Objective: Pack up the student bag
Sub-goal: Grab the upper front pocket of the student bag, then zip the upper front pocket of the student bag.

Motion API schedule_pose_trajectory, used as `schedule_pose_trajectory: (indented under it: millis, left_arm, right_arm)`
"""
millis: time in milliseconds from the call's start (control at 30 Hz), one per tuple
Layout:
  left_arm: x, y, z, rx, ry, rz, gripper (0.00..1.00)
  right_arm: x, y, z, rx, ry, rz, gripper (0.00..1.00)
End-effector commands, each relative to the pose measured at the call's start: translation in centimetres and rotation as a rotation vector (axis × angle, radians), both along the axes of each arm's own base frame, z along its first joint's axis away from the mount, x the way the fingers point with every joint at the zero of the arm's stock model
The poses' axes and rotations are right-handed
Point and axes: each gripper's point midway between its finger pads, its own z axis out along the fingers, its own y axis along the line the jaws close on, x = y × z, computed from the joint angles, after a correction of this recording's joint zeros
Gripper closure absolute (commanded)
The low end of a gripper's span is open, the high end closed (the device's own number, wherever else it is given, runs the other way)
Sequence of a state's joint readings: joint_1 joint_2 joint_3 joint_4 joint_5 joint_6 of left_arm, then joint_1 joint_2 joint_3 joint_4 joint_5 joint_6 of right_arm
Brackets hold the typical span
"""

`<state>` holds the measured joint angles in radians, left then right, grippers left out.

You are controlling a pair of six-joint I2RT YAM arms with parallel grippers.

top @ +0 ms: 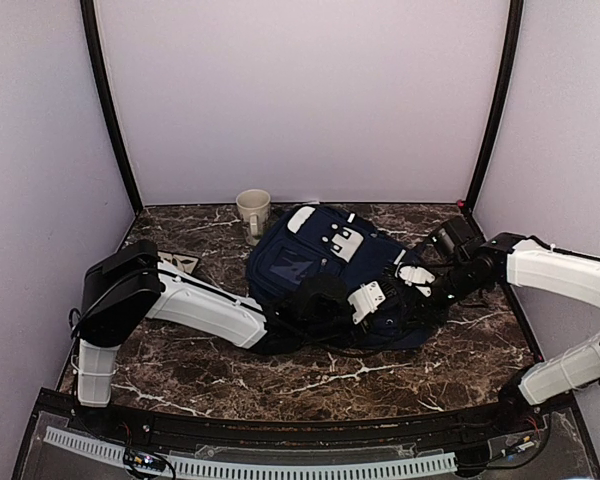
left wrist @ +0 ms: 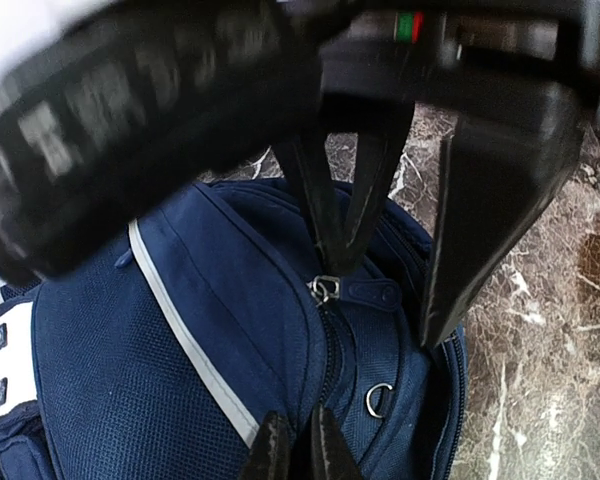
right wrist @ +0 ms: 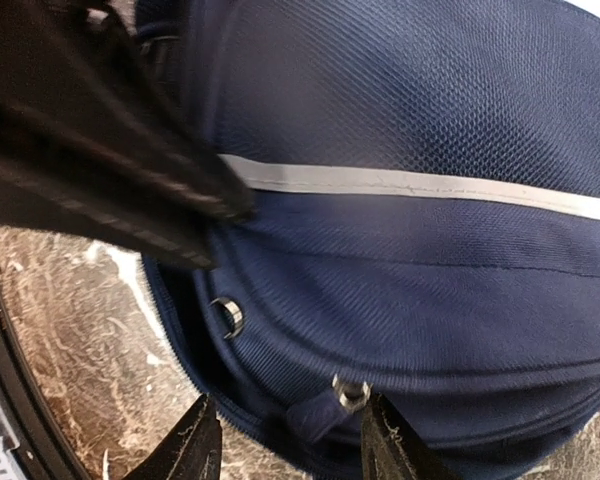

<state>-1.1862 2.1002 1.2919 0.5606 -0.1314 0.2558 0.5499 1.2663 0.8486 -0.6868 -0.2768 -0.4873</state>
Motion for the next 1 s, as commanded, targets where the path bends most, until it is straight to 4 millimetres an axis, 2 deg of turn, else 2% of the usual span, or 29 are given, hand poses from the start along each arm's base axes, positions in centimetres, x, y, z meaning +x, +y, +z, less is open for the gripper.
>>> schedule_pose_trajectory:
  millis: [0,100,300,467,533,700,833,967]
  left_arm:
    - [0.6,-1.3,5.9,-0.203,-0.01,0.003,1.0]
    - [0.6,-1.2,5.9,-0.204,-0.008,0.004,1.0]
    - [0.5,-1.2,6.1,-0.196,-0.016,-0.002,1.0]
    - [-0.4,-1.3,5.6,-0.165,-0.004,-0.051,1.0]
    - [-1.2,-1.3,5.4,-0.149,0.002,-0.087,1.0]
    - [-4.3,-0.6,4.7,-0.089,-0.005,-0.173,1.0]
    - [-6.4,0.2,3.9,-0.038,0.013,-0.205,1.0]
    - [-7.7,1.9,2.7,0.0,0.032,-0.19,1.0]
  right_arm:
    - [1.9,0.4,0.0,0.0,-0.041,-0.054,0.52]
    - [2.3,0.3,-0.5,-0.019,-0.039,-0.074,0.56]
    - [2.6,-0.5,0.3,-0.021,-0.057,-0.105,0.82]
    - [2.3,-2.3,0.5,-0.069,-0.057,-0.122,0.97]
    - [2.6,-3.4,0.2,-0.103,-0.059,-0.138,1.0]
    - [4.3,-6.4,-1.0,-0.174,-0.068,-0.196,1.0]
    - [6.6,-7.8,-1.1,-0.168,-0.056,-0.245,1.0]
    - [8.3,-8.7,-1.3,-0.181,-0.065,-0.259,1.0]
